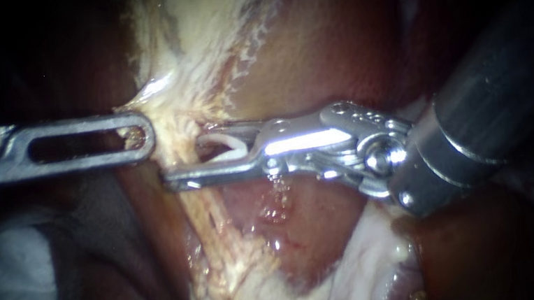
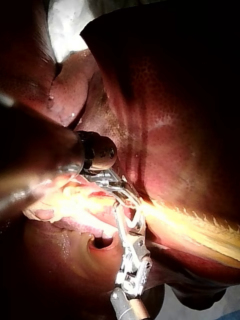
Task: Clipping first clip left tube
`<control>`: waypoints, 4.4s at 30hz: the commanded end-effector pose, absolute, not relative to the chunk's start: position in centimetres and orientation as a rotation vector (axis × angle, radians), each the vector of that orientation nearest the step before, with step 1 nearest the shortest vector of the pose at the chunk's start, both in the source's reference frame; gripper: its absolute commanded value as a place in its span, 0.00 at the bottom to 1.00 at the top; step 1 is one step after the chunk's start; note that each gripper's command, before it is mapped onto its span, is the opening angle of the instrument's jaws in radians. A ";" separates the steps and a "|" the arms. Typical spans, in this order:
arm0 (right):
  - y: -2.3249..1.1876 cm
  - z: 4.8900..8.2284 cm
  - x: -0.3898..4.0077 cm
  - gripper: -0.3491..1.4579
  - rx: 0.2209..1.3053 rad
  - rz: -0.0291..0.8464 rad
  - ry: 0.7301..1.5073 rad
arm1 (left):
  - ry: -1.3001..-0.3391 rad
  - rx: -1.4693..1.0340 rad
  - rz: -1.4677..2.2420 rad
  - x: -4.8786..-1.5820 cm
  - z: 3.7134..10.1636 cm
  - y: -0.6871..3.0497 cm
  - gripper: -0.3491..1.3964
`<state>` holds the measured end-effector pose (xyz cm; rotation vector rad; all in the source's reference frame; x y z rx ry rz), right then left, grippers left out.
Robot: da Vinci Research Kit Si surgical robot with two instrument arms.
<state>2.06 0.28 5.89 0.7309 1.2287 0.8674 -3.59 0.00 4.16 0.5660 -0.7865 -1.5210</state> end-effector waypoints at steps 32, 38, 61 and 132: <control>-0.06 5.17 1.32 0.51 0.741 0.610 1.243 | -0.786 0.557 -1.525 -3.53 4.18 0.04 0.00; -0.15 5.20 1.46 0.51 0.747 0.597 1.250 | -0.786 0.557 -1.525 -3.53 4.18 0.04 0.00; -0.46 6.30 1.98 0.51 0.735 0.541 1.166 | -0.785 0.557 -1.527 -3.53 4.13 0.03 0.00; -0.72 6.22 2.55 0.51 0.981 0.358 1.354 | -0.784 0.557 -1.528 -3.53 4.10 0.03 0.00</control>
